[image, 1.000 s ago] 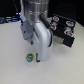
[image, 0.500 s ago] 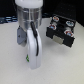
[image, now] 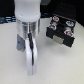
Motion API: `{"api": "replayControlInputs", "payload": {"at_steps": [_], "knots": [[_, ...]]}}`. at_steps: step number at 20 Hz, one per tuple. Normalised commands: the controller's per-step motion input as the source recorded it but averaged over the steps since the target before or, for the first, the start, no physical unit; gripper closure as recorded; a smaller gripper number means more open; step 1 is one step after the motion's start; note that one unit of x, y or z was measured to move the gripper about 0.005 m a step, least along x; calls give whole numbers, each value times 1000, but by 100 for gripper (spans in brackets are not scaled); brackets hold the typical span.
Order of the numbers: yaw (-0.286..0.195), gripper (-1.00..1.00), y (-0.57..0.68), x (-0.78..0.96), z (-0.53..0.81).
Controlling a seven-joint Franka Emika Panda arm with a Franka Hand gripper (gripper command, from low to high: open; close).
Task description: Open the kcup holder, insert the kcup into the holder, and close the kcup holder
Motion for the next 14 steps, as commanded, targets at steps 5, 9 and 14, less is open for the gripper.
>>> {"api": "replayControlInputs", "payload": {"at_steps": [5, 9, 14], "knots": [[-66, -100, -63, 50, -49], [-46, -100, -21, 103, 34], [-15, 100, 11, 10, -23]]}}
